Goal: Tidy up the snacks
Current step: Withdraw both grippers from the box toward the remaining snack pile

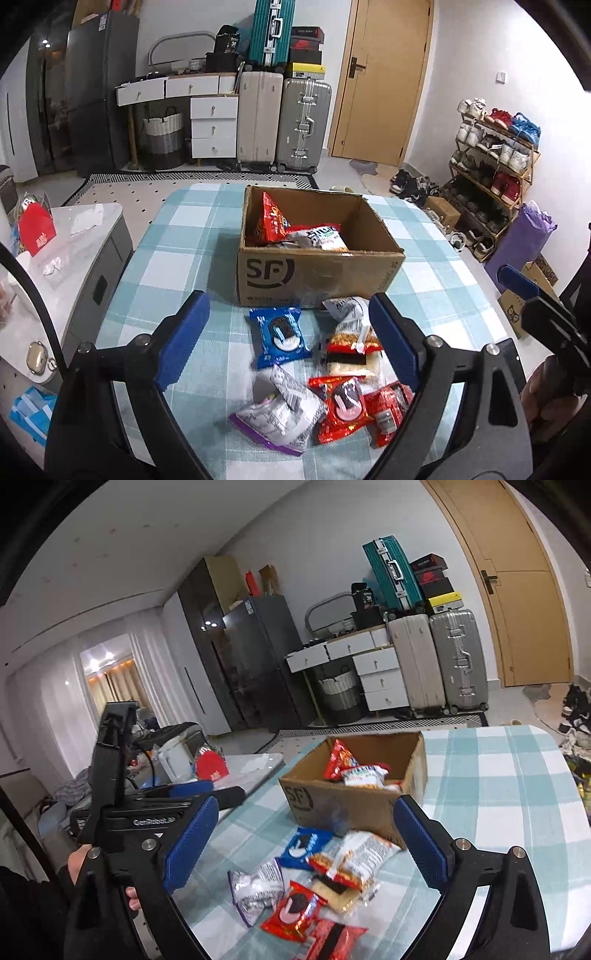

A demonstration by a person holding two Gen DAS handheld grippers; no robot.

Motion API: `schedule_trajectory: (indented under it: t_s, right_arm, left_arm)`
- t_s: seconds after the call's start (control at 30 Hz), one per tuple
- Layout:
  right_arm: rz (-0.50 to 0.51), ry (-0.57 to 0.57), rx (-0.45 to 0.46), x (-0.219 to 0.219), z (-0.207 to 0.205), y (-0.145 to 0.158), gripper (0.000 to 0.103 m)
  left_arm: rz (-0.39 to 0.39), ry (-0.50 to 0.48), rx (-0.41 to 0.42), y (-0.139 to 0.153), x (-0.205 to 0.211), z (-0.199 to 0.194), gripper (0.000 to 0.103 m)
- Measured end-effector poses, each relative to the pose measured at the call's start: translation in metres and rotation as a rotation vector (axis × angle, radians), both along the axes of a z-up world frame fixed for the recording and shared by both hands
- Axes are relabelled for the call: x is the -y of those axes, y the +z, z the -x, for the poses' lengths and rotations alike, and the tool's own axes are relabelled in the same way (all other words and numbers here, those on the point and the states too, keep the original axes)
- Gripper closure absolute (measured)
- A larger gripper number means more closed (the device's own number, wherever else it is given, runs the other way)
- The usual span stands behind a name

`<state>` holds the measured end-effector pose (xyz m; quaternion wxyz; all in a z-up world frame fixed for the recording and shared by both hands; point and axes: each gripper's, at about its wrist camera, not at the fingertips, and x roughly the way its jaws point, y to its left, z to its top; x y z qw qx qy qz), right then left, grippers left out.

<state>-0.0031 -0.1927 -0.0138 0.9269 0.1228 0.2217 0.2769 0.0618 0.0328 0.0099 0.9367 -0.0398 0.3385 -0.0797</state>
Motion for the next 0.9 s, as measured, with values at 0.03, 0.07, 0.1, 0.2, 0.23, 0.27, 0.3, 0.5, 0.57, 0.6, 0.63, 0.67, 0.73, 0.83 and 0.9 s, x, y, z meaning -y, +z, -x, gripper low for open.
schedule_trajectory:
  t_s: [0.03, 0.07, 0.1, 0.2, 0.23, 0.27, 0.3, 0.5, 0.57, 0.6, 0.63, 0.67, 0.73, 0.83, 0.9]
  right_arm:
    - [0.009, -0.007, 0.000, 0.000, 0.003, -0.002, 0.006]
    - [0.017, -0.012, 0.000, -0.001, 0.007, -0.003, 0.006]
    - [0.025, -0.019, -0.002, 0.000, 0.010, -0.007, 0.006]
    - [0.035, -0.040, -0.020, 0.001, 0.018, -0.016, 0.006]
    - [0.035, -0.043, -0.027, 0.002, 0.020, -0.019, 0.006]
    - [0.037, -0.047, -0.035, 0.002, 0.022, -0.024, 0.006]
    - [0.041, -0.051, -0.043, 0.004, 0.023, -0.027, 0.006]
    - [0.059, -0.059, -0.113, 0.002, 0.030, -0.052, 0.006]
    - [0.066, -0.037, -0.135, -0.002, 0.032, -0.062, 0.006]
    - [0.064, -0.020, -0.151, -0.004, 0.033, -0.067, 0.006]
    - [0.064, -0.006, -0.169, -0.007, 0.033, -0.073, 0.006]
    - [0.069, 0.001, -0.183, -0.010, 0.034, -0.078, 0.006]
    - [0.096, 0.003, -0.207, -0.016, 0.035, -0.089, 0.006]
    - [0.145, -0.006, -0.246, -0.025, 0.033, -0.102, 0.006]
    - [0.181, -0.020, -0.265, -0.030, 0.033, -0.110, 0.006]
  left_arm:
    - [0.011, 0.003, -0.001, -0.003, -0.002, 0.006, 0.013]
    - [0.020, 0.006, 0.001, -0.006, -0.003, 0.009, 0.009]
    - [0.025, 0.008, 0.011, -0.009, -0.005, 0.014, 0.007]
    - [0.007, 0.025, 0.048, -0.019, -0.008, 0.030, 0.001]
    - [0.002, 0.020, 0.055, -0.022, -0.008, 0.033, 0.001]
    - [-0.011, 0.014, 0.057, -0.026, -0.009, 0.037, 0.001]
    - [-0.021, 0.016, 0.057, -0.029, -0.009, 0.040, 0.001]
    - [-0.033, 0.021, 0.024, -0.056, -0.015, 0.047, 0.001]
    - [-0.023, 0.018, 0.001, -0.066, -0.018, 0.050, 0.001]
    - [-0.017, 0.016, -0.010, -0.071, -0.019, 0.050, 0.001]
    - [-0.017, 0.015, -0.020, -0.076, -0.020, 0.050, 0.001]
    - [-0.021, 0.016, -0.028, -0.081, -0.021, 0.051, 0.001]
    - [-0.030, 0.017, -0.039, -0.089, -0.022, 0.051, 0.001]
    - [-0.031, 0.023, -0.061, -0.101, -0.027, 0.052, 0.001]
    - [-0.024, 0.028, -0.077, -0.108, -0.031, 0.051, 0.001]
